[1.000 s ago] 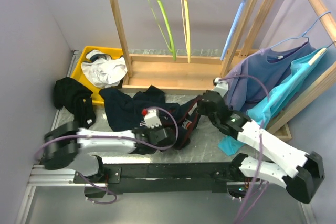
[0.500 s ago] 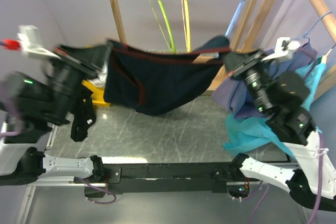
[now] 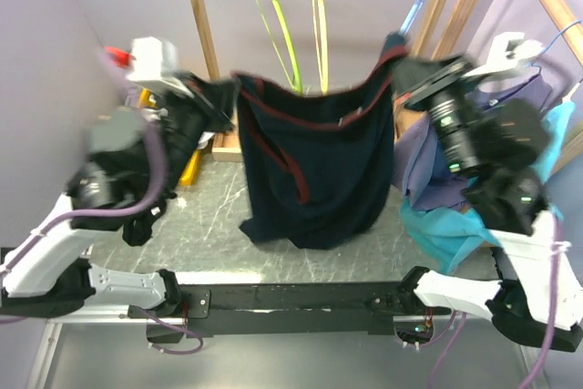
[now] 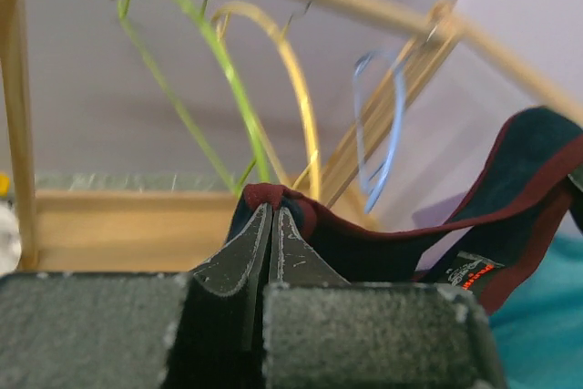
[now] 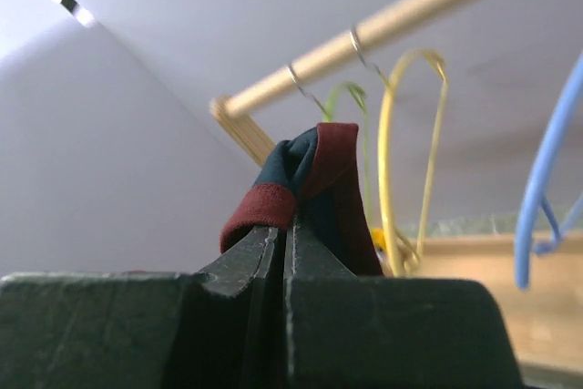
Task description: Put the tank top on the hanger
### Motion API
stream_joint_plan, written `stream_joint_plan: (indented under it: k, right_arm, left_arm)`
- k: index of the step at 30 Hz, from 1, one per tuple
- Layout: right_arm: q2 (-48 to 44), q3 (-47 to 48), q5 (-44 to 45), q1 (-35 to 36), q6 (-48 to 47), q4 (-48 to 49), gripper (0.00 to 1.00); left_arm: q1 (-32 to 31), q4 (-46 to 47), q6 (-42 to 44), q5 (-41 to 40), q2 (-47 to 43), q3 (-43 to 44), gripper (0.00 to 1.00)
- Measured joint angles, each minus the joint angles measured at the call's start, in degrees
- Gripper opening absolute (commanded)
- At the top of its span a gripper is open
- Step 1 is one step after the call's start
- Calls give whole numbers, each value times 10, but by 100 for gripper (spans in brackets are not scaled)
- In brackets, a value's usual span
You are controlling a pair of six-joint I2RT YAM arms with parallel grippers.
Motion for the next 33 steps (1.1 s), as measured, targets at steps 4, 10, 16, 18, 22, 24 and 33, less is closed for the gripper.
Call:
stream_joint_plan:
  k: [4,10,16,18,22,24,33]
  right_arm:
    - [-53,-178,-16,0,23,17,0]
    - [-116,-488,-39,13,83,15,0]
    - [-141,-668,-54,18,137,16,31]
    - [-132,-692,-57,20,151,19,47]
    - [-123,-707,-57,23,147,24,65]
    - [-123,-705,-56,24,143,27,68]
    - [-134,-668,-52,26,119,23,78]
  left_arm:
    - [66,-26,-64,56,-56,-159,1]
    - [152,-41,-175,179,-169,-485,2]
    - [189,-43,-240,278,-181,-628,20]
    - [192,-40,-249,293,-165,-629,43]
    - [193,-60,-252,298,-141,-591,53]
    - [193,-80,-247,296,-136,-542,62]
    - [225,-126,-174,238,48,-54,59]
